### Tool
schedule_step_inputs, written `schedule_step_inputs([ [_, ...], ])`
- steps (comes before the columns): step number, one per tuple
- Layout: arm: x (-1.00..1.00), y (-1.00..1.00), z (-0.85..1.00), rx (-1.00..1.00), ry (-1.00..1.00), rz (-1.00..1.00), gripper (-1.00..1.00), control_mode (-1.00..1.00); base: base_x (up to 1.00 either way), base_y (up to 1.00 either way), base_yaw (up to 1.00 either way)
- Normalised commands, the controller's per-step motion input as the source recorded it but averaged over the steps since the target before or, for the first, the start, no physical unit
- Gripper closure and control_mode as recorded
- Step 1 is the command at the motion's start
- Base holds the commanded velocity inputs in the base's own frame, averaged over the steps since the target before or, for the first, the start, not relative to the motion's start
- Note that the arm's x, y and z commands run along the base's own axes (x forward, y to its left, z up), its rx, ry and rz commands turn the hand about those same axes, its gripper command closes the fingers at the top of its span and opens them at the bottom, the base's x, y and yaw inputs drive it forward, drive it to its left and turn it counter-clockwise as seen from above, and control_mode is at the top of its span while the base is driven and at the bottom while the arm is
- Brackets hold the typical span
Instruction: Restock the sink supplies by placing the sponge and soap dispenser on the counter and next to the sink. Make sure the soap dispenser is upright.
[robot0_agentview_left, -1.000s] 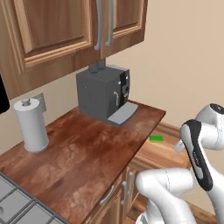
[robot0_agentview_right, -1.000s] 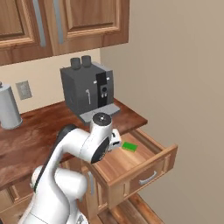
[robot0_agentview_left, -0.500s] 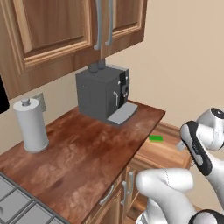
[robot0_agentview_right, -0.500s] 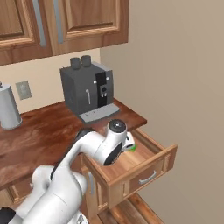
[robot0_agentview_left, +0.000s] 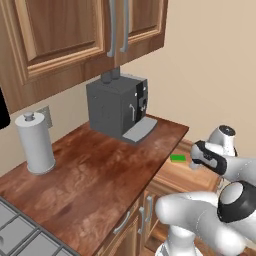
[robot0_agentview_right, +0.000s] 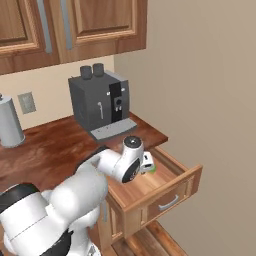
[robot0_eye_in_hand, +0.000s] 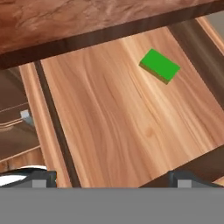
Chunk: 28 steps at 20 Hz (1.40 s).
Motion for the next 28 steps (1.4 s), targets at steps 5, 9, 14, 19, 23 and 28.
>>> schedule_step_inputs([
  [5, 0.26, -0.25, -0.43, 0.00, 0.03, -0.05, -1.00, -1.00, 0.00, 0.00, 0.00],
  [9, 0.09, -0.22, -0.42, 0.00, 0.00, -0.01, -1.00, -1.00, 0.00, 0.00, 0.00],
  [14, 0.03, -0.06, -0.44, 0.00, 0.01, 0.00, -1.00, -1.00, 0.00, 0.00, 0.00],
  [19, 0.00, -0.06, -0.35, -0.02, 0.00, 0.00, -1.00, -1.00, 0.00, 0.00, 0.00],
  [23, -0.25, -0.23, -0.08, 0.00, 0.00, 0.00, -1.00, -1.00, 0.00, 0.00, 0.00],
  [28, -0.44, -0.30, -0.13, 0.00, 0.01, 0.00, -1.00, -1.00, 0.00, 0.00, 0.00],
])
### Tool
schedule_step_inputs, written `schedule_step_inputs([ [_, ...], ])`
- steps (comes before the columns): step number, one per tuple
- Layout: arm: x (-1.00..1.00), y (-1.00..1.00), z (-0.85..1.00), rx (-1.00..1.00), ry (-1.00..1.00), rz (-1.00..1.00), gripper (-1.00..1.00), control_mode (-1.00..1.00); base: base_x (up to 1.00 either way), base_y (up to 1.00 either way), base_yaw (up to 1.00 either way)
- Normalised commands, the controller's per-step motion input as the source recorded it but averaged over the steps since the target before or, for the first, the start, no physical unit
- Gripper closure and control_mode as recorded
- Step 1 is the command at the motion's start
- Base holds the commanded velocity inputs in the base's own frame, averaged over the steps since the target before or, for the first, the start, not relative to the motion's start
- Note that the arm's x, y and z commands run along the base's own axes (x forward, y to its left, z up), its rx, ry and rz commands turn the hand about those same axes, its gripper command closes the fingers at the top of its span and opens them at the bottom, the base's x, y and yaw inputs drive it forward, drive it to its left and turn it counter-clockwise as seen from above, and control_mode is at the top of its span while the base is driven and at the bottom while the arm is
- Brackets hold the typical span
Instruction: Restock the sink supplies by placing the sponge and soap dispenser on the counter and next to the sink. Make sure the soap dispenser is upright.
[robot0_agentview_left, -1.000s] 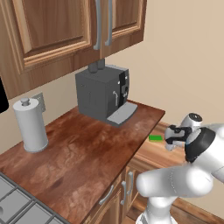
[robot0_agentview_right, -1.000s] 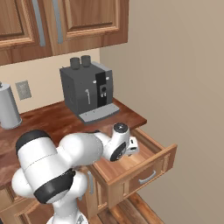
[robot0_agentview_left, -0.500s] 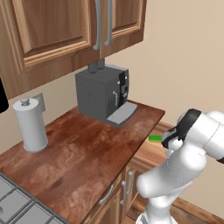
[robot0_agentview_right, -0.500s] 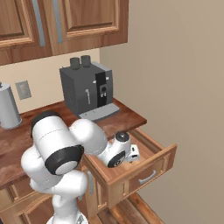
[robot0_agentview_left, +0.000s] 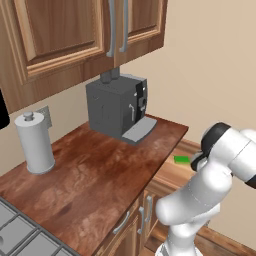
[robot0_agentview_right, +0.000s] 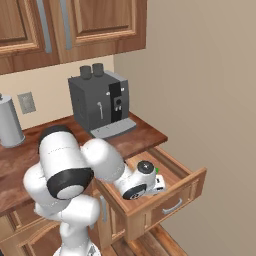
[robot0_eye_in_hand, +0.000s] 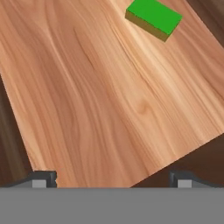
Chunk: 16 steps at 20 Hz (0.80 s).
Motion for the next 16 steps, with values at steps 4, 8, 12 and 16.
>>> schedule_step_inputs([
  [4, -0.55, -0.29, -0.05, 0.00, 0.00, -0.01, -1.00, -1.00, 0.00, 0.00, 0.00],
  [8, -0.56, -0.25, -0.01, 0.00, 0.01, -0.02, -1.00, -1.00, 0.00, 0.00, 0.00],
  [12, -0.48, -0.42, -0.04, 0.00, 0.03, -0.01, -1.00, -1.00, 0.00, 0.00, 0.00],
  [16, -0.16, -0.57, 0.09, 0.00, 0.01, -0.01, -1.00, -1.00, 0.00, 0.00, 0.00],
])
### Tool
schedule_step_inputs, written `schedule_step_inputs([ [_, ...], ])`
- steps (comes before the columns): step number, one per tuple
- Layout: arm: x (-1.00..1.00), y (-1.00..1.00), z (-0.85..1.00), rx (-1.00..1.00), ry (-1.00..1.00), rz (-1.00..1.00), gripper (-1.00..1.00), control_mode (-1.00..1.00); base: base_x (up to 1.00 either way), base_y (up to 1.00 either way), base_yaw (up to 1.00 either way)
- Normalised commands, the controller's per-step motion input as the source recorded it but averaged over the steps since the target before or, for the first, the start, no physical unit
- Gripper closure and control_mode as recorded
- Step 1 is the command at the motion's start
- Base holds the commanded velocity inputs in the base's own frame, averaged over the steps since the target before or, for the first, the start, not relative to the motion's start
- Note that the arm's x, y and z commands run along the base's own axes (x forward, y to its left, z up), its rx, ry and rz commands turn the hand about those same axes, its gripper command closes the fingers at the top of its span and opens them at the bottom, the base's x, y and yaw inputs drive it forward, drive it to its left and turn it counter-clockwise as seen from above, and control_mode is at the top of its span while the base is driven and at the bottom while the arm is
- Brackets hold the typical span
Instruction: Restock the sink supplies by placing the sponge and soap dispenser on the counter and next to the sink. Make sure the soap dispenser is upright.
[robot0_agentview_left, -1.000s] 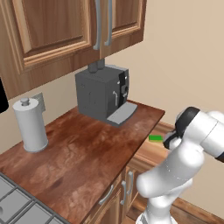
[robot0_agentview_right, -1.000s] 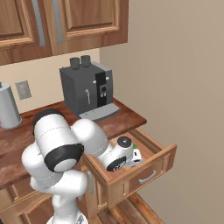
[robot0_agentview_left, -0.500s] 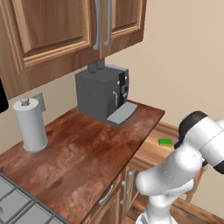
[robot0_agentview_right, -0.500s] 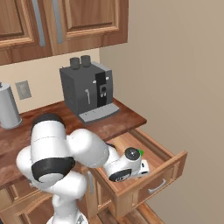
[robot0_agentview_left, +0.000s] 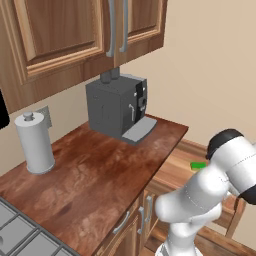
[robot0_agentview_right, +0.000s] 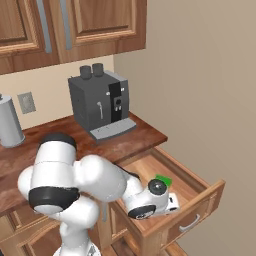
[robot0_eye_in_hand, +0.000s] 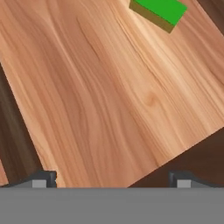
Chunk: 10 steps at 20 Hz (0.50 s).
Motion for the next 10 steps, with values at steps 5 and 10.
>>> schedule_step_inputs([
  [5, 0.28, -0.25, 0.68, 0.00, 0.01, -0.03, -1.00, -1.00, 0.00, 0.00, 0.00],
  [10, 0.67, -0.04, 0.64, 0.00, 0.00, 0.00, -1.00, -1.00, 0.00, 0.00, 0.00],
])
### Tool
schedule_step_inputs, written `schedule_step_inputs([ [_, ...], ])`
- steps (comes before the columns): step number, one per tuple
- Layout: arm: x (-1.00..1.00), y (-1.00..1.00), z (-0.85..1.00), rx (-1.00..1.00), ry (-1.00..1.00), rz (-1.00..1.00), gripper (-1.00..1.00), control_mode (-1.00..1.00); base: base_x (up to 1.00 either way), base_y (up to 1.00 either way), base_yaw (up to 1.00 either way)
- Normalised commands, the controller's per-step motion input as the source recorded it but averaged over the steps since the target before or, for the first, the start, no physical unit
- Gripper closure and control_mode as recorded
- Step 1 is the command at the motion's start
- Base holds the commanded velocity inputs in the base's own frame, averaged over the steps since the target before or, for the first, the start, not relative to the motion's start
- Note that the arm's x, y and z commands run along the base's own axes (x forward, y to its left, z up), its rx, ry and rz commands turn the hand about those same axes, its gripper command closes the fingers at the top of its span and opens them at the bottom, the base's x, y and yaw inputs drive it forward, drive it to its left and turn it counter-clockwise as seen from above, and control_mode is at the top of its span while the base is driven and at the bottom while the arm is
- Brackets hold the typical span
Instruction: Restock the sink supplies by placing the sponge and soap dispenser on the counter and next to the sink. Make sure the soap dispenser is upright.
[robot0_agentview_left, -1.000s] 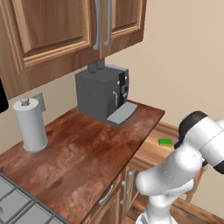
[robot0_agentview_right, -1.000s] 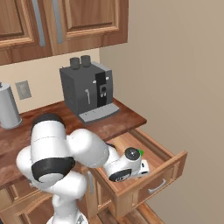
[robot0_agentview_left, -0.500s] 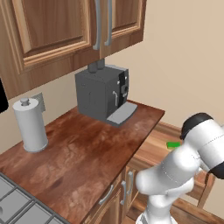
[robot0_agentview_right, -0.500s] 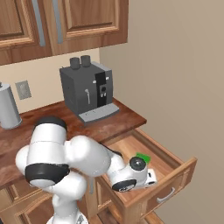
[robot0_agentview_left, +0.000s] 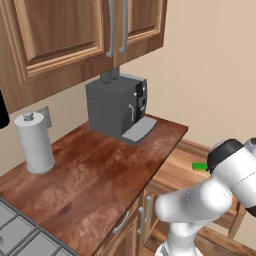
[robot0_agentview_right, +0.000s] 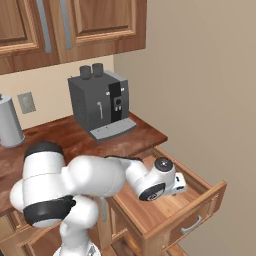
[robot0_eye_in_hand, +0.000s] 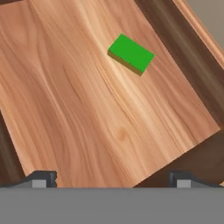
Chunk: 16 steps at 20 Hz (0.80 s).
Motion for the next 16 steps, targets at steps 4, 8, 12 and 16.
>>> schedule_step_inputs([
  [4, 0.81, 0.00, 0.37, 0.01, 0.04, 0.00, -1.00, -1.00, 0.00, 0.00, 0.00],
  [8, 0.71, 0.00, 0.07, 0.01, 0.08, 0.04, -1.00, -1.00, 0.00, 0.00, 0.00],
  [12, 0.42, 0.00, -0.01, 0.00, 0.01, 0.12, -1.00, -1.00, 0.00, 0.00, 0.00],
  [16, 0.27, 0.00, -0.11, 0.00, 0.00, 0.16, -1.00, -1.00, 0.00, 0.00, 0.00],
])
